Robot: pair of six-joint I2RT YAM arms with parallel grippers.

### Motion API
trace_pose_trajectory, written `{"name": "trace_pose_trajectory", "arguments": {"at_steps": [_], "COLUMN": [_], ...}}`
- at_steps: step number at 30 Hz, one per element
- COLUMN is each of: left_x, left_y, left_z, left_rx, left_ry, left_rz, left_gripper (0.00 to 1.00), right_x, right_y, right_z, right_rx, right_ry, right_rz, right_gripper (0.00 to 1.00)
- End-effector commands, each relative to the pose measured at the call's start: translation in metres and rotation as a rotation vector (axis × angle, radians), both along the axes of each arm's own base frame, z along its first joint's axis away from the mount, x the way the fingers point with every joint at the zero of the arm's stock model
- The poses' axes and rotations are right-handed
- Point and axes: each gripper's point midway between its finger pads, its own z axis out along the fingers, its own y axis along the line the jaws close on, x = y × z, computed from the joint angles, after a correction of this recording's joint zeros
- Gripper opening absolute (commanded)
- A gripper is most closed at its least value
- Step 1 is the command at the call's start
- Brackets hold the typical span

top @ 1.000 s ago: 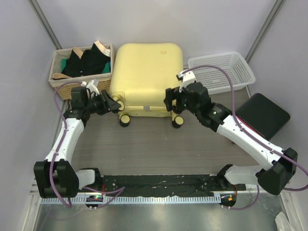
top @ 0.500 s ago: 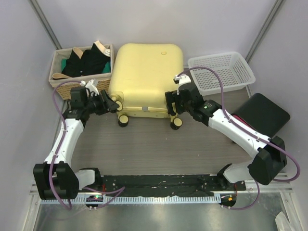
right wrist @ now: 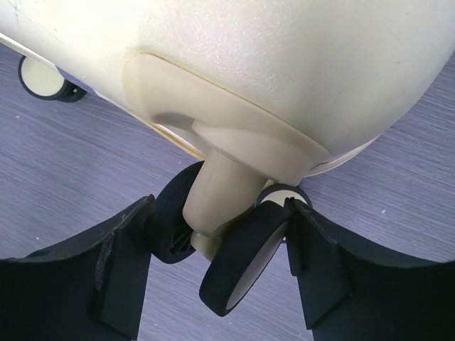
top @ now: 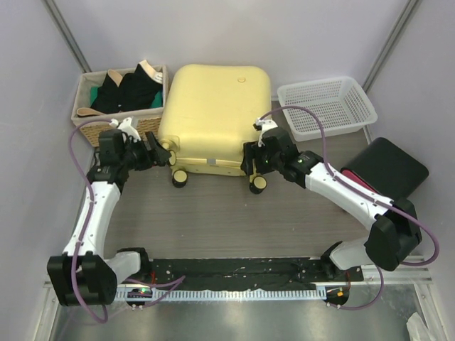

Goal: Open, take out, and arrange the luggage

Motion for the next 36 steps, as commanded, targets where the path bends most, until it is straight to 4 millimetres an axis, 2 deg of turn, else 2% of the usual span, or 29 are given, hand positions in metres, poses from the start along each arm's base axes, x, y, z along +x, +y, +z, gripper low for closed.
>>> {"name": "trace_pose_trajectory", "arguments": {"at_steps": [1,4,7,9,13,15,18,19,21,22,25,26,28,29,32,34,35,36], "left_x": [0.002,-0.005,-0.011,-0.014,-0.018,-0.019,-0.023,-0.025,-0.030,-0.035,-0.040,-0.039,-0.041,-0.038,-0.037,-0.041,-0.037,-0.037], "left_y": [0.023,0.032,0.038,0.035,0.009,-0.003,-0.034,-0.054,-0.073,-0.089,-0.105,-0.108,-0.116,-0.121,-0.144,-0.161,-0.169,-0.176], "left_z": [0.060,0.074,0.088,0.095,0.103,0.104,0.103,0.096,0.088,0.081,0.069,0.065,0.066,0.065,0.065,0.069,0.064,0.068], "left_rx": [0.092,0.155,0.204,0.216,0.215,0.206,0.171,0.157,0.139,0.128,0.081,0.069,0.026,0.009,-0.069,-0.127,-0.140,-0.154], "left_ry": [-0.209,-0.270,-0.329,-0.358,-0.404,-0.414,-0.409,-0.387,-0.361,-0.339,-0.302,-0.305,-0.302,-0.303,-0.273,-0.254,-0.234,-0.234], "left_rz": [0.085,0.125,0.153,0.141,0.051,0.005,-0.099,-0.158,-0.204,-0.249,-0.261,-0.264,-0.276,-0.286,-0.353,-0.418,-0.438,-0.458], "left_gripper": [0.87,0.95,0.96,0.96,0.96,0.96,0.96,0.96,0.96,0.96,0.96,0.96,0.96,0.96,0.96,0.96,0.96,0.96], "right_x": [-0.007,-0.018,-0.027,-0.030,-0.046,-0.047,-0.050,-0.049,-0.052,-0.051,-0.047,-0.045,-0.043,-0.043,-0.042,-0.040,-0.042,-0.043], "right_y": [0.022,0.032,0.042,0.046,0.066,0.073,0.084,0.088,0.093,0.095,0.088,0.084,0.070,0.064,0.038,0.016,0.004,-0.004], "right_z": [0.022,0.026,0.030,0.036,0.045,0.048,0.053,0.058,0.062,0.066,0.070,0.071,0.079,0.083,0.103,0.109,0.120,0.123], "right_rx": [0.155,0.211,0.231,0.249,0.289,0.307,0.350,0.371,0.388,0.399,0.380,0.370,0.337,0.328,0.289,0.254,0.255,0.248], "right_ry": [-0.011,-0.001,-0.006,-0.021,-0.043,-0.051,-0.057,-0.068,-0.075,-0.086,-0.121,-0.134,-0.181,-0.200,-0.282,-0.317,-0.352,-0.363], "right_rz": [0.042,0.041,0.032,0.012,0.043,0.037,0.043,0.048,0.060,0.060,0.034,0.022,-0.004,-0.013,-0.052,-0.109,-0.122,-0.138], "right_gripper": [0.01,0.01,0.01,0.01,0.01,0.01,0.01,0.01,0.01,0.01,0.15,0.30,0.51,0.67,0.82,0.86,0.90,0.91]}}
